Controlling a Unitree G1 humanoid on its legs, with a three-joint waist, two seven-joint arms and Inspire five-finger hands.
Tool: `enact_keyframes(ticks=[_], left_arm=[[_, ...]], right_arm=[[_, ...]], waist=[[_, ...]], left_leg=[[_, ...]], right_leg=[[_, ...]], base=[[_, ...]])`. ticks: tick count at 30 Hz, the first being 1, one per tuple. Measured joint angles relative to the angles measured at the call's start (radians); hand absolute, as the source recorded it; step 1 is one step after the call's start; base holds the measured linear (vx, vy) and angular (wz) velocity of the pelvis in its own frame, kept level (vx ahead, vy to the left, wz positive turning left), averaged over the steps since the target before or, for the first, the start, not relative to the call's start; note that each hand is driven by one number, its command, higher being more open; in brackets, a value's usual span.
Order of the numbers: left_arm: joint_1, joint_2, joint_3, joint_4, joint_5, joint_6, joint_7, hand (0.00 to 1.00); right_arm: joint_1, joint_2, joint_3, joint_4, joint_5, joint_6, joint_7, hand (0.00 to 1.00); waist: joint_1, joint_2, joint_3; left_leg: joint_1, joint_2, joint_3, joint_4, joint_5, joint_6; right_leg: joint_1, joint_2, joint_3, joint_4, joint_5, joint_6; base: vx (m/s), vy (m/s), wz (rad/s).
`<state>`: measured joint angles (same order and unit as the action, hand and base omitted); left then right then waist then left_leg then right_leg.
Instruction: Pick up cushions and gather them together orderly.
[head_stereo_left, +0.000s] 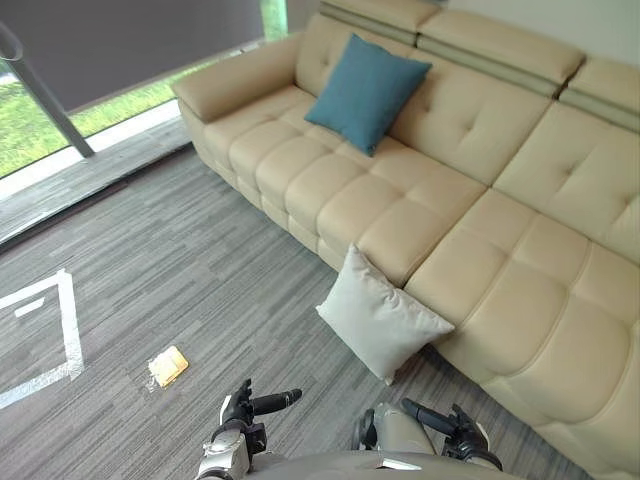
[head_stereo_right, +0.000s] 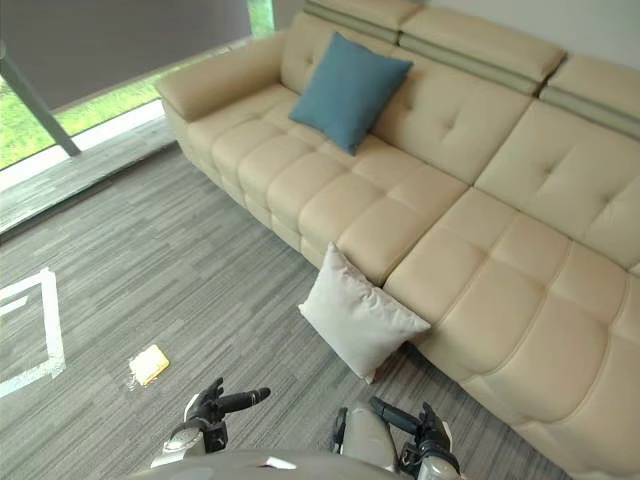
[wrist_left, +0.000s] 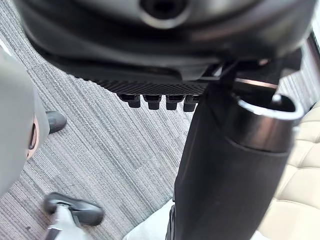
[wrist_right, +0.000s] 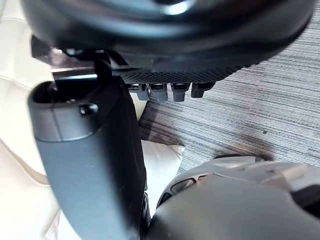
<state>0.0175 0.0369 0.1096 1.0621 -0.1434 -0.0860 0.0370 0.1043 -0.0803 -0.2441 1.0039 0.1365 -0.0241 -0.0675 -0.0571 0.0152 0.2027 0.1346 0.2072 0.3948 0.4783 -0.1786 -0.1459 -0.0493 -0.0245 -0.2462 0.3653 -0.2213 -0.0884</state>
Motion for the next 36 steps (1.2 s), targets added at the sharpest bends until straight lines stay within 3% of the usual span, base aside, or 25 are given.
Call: enact_keyframes(ticks=[1,3,6,9,11,13,14,17,19,23,26,27,28,29,30,32,33,34,36], left_arm=[[0.008,-0.008,0.023,-0.013,0.0,0.0,-0.001,1.0],[0.01,-0.014,0.034,-0.017,-0.001,0.0,0.0,1.0],[0.006,-0.013,0.038,-0.019,-0.002,-0.002,0.001,1.0],[0.004,-0.019,0.065,-0.031,-0.003,-0.004,0.002,1.0],[0.007,-0.019,0.065,-0.041,-0.004,-0.017,0.002,1.0],[0.013,-0.025,0.067,-0.05,-0.008,-0.023,0.005,1.0],[0.018,-0.021,0.073,-0.051,-0.013,-0.021,0.005,1.0],[0.02,0.0,0.09,-0.055,-0.013,-0.021,0.007,1.0],[0.018,-0.001,0.094,-0.052,-0.013,-0.02,0.005,1.0],[0.012,-0.002,0.087,-0.014,-0.012,-0.019,0.004,1.0],[0.017,-0.008,0.061,0.001,-0.013,-0.018,0.004,1.0],[0.017,-0.008,0.052,0.005,-0.014,-0.017,0.006,1.0],[0.015,-0.007,0.03,0.009,-0.017,-0.015,0.007,1.0],[0.017,0.01,0.015,0.019,-0.023,-0.014,0.006,1.0],[0.02,0.036,0.015,0.031,-0.023,-0.013,0.003,1.0],[0.014,0.034,0.011,0.04,-0.022,-0.01,0.004,1.0],[0.013,0.024,-0.004,0.04,-0.022,-0.012,0.003,1.0],[0.014,0.016,-0.019,0.04,-0.021,-0.012,0.001,1.0],[0.017,0.015,-0.024,0.04,-0.021,-0.012,-0.004,1.0]], right_arm=[[-0.001,-0.001,-0.001,-0.011,0.0,-0.001,-0.001,1.0],[-0.004,-0.001,-0.001,-0.02,0.0,-0.003,-0.001,1.0],[-0.001,0.0,-0.001,-0.019,0.0,-0.002,-0.003,1.0],[0.021,0.003,-0.001,-0.019,0.0,0.0,-0.009,1.0],[0.037,0.004,0.0,-0.019,0.0,0.002,-0.011,1.0],[0.045,-0.001,0.01,-0.029,0.0,0.002,-0.011,1.0],[0.042,-0.001,0.021,-0.027,0.0,0.002,-0.012,1.0],[0.048,0.036,0.038,-0.032,0.0,0.001,-0.01,1.0],[0.044,0.047,0.038,-0.032,0.0,0.001,-0.009,1.0],[0.021,0.073,0.036,-0.035,0.0,-0.002,-0.006,1.0],[-0.019,0.054,0.031,-0.021,-0.016,-0.002,0.007,1.0],[-0.035,0.045,0.031,-0.008,-0.018,-0.003,0.005,1.0],[-0.04,0.037,0.031,-0.006,-0.019,-0.002,0.004,1.0],[-0.04,0.04,0.038,-0.006,-0.02,-0.002,-0.001,1.0],[-0.038,0.045,0.053,-0.005,-0.02,-0.004,-0.004,1.0],[-0.031,0.041,0.046,0.001,-0.016,-0.009,-0.005,1.0],[-0.035,0.024,0.039,0.008,-0.017,-0.009,-0.012,1.0],[-0.038,0.007,0.031,0.015,-0.017,-0.009,-0.012,1.0],[-0.04,0.0,0.029,0.028,-0.017,-0.009,-0.012,1.0]], waist=[[0.003,0.008,-0.004],[0.002,0.013,-0.005],[0.011,0.01,-0.005],[0.025,0.002,-0.002],[0.028,-0.001,-0.001],[0.034,0.008,-0.008],[0.042,0.01,-0.02],[0.044,-0.06,-0.063],[0.05,-0.076,-0.072],[0.052,-0.068,-0.086],[0.061,-0.019,-0.087],[0.058,-0.008,-0.078],[0.057,0.008,-0.066],[0.059,0.001,-0.064],[0.058,-0.03,-0.062],[0.054,-0.027,-0.057],[0.054,-0.005,-0.053],[0.053,0.017,-0.054],[0.058,0.022,-0.051]], left_leg=[[-0.033,0.021,-0.009,0.098,-0.024,-0.001],[-0.075,0.012,-0.025,0.139,-0.077,0.022],[-0.126,-0.027,-0.063,0.069,-0.102,0.032],[-0.207,-0.081,-0.199,-0.021,-0.101,0.033],[-0.252,-0.107,-0.266,-0.082,-0.086,0.034],[-0.258,-0.102,-0.297,-0.168,0.01,0.044],[-0.249,-0.105,-0.28,-0.16,0.064,0.073],[-0.233,-0.14,-0.19,-0.159,0.025,0.104],[-0.202,-0.15,-0.149,-0.168,0.014,0.122],[-0.117,-0.16,-0.089,-0.206,0.006,0.135],[-0.061,-0.128,-0.032,-0.279,0.008,0.132],[-0.038,-0.114,-0.027,-0.297,0.011,0.128],[-0.025,-0.098,-0.027,-0.298,0.011,0.128],[-0.013,-0.086,-0.028,-0.289,0.014,0.123],[-0.015,-0.1,-0.037,-0.258,0.012,0.121],[-0.049,-0.098,-0.103,-0.224,-0.015,0.098],[-0.046,-0.109,-0.152,-0.289,-0.016,0.084],[-0.041,-0.114,-0.167,-0.346,0.01,0.077],[-0.019,-0.113,-0.181,-0.37,0.054,0.062]], right_leg=[[0.016,0.014,0.032,-0.015,-0.002,0.002],[0.037,0.023,0.09,-0.033,-0.005,-0.004],[0.052,0.023,0.176,-0.046,-0.001,-0.001],[0.076,0.013,0.288,-0.045,-0.013,0.01],[0.096,0.003,0.341,-0.042,-0.031,0.04],[0.103,0.012,0.42,-0.014,-0.077,0.088],[0.103,0.013,0.452,-0.002,-0.093,0.106],[0.093,-0.05,0.469,-0.029,-0.097,0.138],[0.106,-0.071,0.476,-0.052,-0.079,0.167],[0.122,-0.086,0.484,-0.029,-0.071,0.177],[0.046,-0.079,0.331,0.094,-0.047,0.218],[-0.001,-0.083,0.243,0.192,-0.034,0.216],[-0.044,-0.087,0.169,0.252,-0.07,0.178],[-0.047,-0.075,0.119,0.111,-0.089,0.148],[-0.041,-0.081,0.106,0.044,-0.036,0.101],[-0.019,-0.072,0.107,0.027,-0.03,0.093],[-0.007,-0.061,0.109,0.016,-0.028,0.09],[0.003,-0.045,0.105,0.013,-0.029,0.09],[0.024,-0.032,0.104,0.007,-0.03,0.089]], base=[[0.06,-0.032,-0.67],[0.09,0.02,-0.8],[0.1,0.067,-1.02],[0.19,0.157,-1.06],[0.24,0.225,-0.94],[0.29,0.306,-1.08],[0.22,0.251,-0.91],[0.33,0.279,-0.72],[0.23,0.162,-0.6],[0.18,0.065,-0.56],[0.14,-0.016,-0.6],[0.13,-0.031,-0.48],[0.11,-0.096,-0.45],[0.1,-0.174,-0.37],[0.16,-0.251,-0.27],[0.13,-0.195,-0.13],[0.05,-0.088,-0.14],[0.04,-0.047,-0.1],[0.05,-0.023,-0.1]])
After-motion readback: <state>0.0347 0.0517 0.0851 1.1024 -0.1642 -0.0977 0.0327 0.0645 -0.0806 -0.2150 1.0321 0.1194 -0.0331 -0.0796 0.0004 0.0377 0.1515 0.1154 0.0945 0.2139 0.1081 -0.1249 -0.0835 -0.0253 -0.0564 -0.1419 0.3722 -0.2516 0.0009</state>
